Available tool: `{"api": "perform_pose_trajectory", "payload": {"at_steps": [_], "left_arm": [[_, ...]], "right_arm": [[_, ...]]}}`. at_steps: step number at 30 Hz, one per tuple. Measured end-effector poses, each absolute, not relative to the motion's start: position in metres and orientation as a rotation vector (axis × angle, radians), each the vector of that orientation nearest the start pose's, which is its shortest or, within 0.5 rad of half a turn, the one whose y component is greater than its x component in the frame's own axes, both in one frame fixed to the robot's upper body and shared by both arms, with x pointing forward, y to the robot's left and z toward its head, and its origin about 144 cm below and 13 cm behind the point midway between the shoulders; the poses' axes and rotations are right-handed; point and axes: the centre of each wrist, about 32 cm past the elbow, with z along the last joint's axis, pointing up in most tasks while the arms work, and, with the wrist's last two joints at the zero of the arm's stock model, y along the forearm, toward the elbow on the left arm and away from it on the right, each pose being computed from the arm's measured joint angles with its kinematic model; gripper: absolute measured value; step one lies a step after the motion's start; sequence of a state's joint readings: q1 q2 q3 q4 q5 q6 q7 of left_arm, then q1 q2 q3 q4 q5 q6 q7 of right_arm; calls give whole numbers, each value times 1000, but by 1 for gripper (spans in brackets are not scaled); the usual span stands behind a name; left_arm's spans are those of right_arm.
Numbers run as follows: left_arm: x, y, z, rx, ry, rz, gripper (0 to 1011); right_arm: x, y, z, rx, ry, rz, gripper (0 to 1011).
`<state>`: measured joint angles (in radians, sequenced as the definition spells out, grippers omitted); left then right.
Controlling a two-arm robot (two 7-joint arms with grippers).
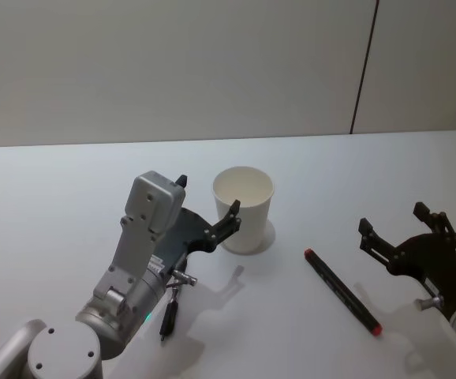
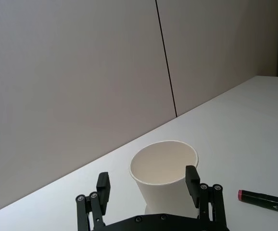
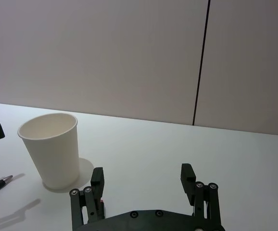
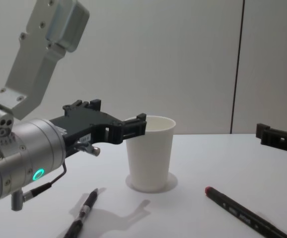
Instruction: Place the pen into the pen holder.
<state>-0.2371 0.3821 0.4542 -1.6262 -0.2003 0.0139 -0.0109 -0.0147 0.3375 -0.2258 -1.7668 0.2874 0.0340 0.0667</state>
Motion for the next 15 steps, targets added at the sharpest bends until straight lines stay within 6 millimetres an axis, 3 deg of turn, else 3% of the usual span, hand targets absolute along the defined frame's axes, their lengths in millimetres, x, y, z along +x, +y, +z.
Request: {"api": "perform_pose_trajectory", "payload": {"at_steps": [15], "left_arm": [[492,198,1204,61,-268,1124,1003]], "right_arm": [[443,-237,1189,26,-75,-1229,1001]]}}
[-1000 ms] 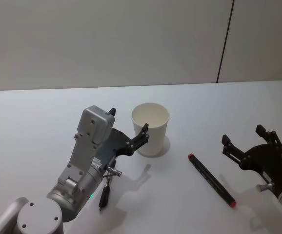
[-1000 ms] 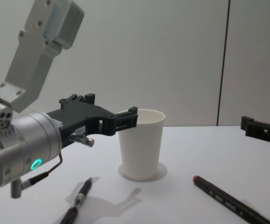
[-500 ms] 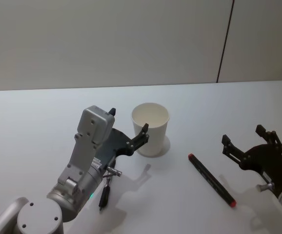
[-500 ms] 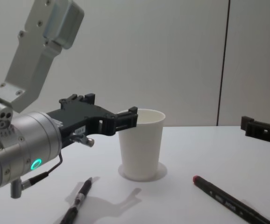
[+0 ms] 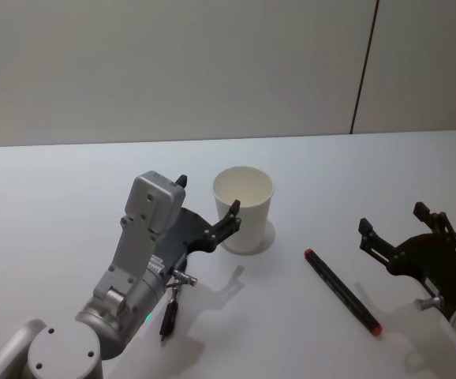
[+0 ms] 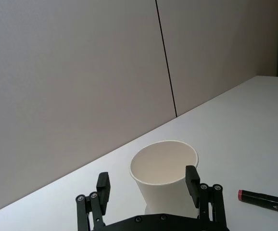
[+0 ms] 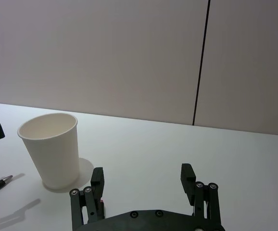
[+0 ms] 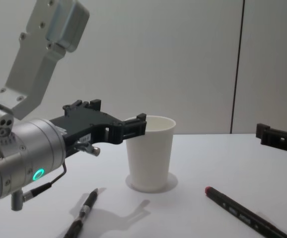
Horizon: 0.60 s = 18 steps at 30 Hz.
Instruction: Place the pen into the pen holder.
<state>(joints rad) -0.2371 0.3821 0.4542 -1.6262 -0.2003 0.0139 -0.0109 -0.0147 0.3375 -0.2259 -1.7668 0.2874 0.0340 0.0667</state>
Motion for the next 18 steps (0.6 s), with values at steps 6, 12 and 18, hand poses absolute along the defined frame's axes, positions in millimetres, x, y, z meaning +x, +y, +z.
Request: {"api": "perform_pose_trajectory", "payload": {"at_steps": [6,12,18], "left_arm": [[492,198,1204,61,-268,1124,1003],[492,198,1204,61,-268,1124,1003],[492,198,1204,61,-268,1124,1003]], "right_arm": [[443,-237,1189,26,-75,-1230,1001],[443,-237,1189,26,-75,-1230,1001],[443,-237,1189,26,-75,-1230,1001]]}}
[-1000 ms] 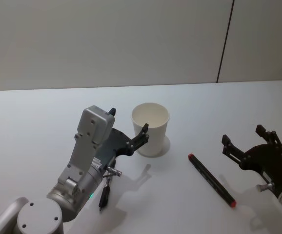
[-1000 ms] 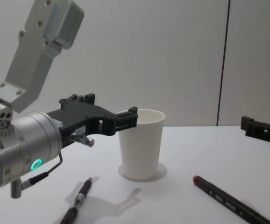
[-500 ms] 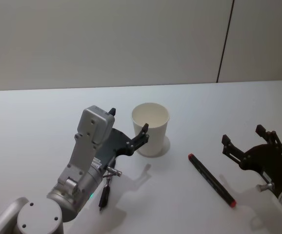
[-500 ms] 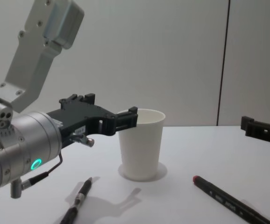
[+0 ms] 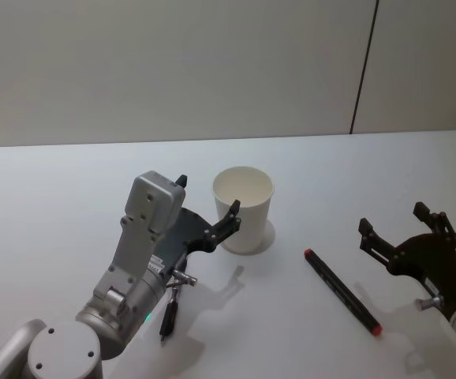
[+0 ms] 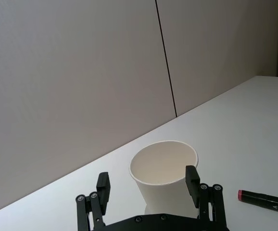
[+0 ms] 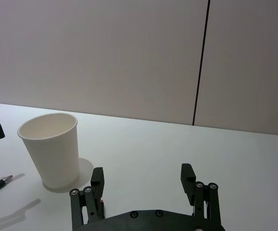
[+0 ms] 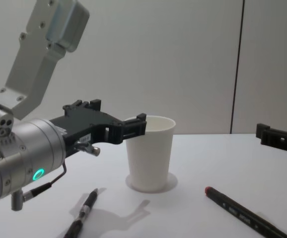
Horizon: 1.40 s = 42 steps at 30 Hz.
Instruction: Place the pen into the pen holder.
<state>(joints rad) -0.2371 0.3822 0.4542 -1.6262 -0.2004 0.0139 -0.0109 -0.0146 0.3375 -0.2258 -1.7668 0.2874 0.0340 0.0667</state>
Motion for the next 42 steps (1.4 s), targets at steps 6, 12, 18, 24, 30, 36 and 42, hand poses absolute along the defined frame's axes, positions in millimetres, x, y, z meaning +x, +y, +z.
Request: {"api": "perform_pose_trajectory", "payload": {"at_steps": [6,12,18,24,30,36,42], "left_arm": [[492,198,1204,61,-268,1124,1003],[492,198,1204,61,-268,1124,1003],[492,198,1204,61,-267,1124,1003],[492,198,1204,61,-268,1124,1003],[492,198,1204,61,-267,1124,1003],[492,198,1204,61,-268,1124,1003],[492,198,1204,61,-268,1124,1003]], "right_arm": [[443,-237,1189,27,-75,-1228,1001],[444,-236,1192,34,-74,-1214,1001],[447,-228,1198,34,-56,-1197,1001],[449,-220,1205,20,-26,-1188,1001],[454,-210,1213,-13,36,-1196,1001],[460,-201,1220,-60,103,-1206,1001],[468,-195,1225,-112,158,-1209,1001]]}}
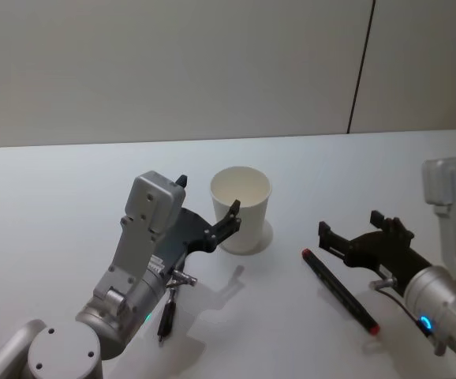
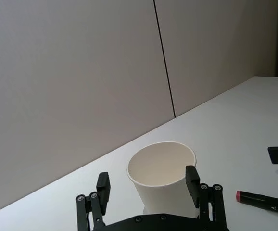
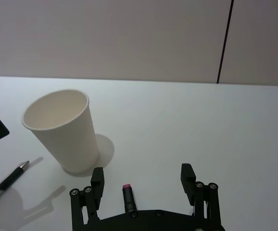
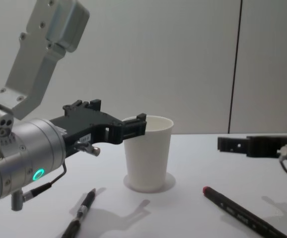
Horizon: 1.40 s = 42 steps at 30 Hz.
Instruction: Place the pen into the pen holder.
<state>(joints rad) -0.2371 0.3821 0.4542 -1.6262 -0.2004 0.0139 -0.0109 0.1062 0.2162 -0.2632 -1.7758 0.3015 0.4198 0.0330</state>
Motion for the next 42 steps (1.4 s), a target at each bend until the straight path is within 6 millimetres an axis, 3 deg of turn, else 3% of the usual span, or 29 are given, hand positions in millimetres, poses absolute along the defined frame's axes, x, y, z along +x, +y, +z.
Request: {"api": "perform_pose_trajectory", "payload": {"at_steps": [26,42], "left_arm": [[492,198,1204,61,-268,1124,1003],[492,198,1204,61,-267,1124,1003]], "right_arm": [[498,-175,1232,-407,211,-1092,1002],[503,-178,1227,-478,213,-1080,1001]]}}
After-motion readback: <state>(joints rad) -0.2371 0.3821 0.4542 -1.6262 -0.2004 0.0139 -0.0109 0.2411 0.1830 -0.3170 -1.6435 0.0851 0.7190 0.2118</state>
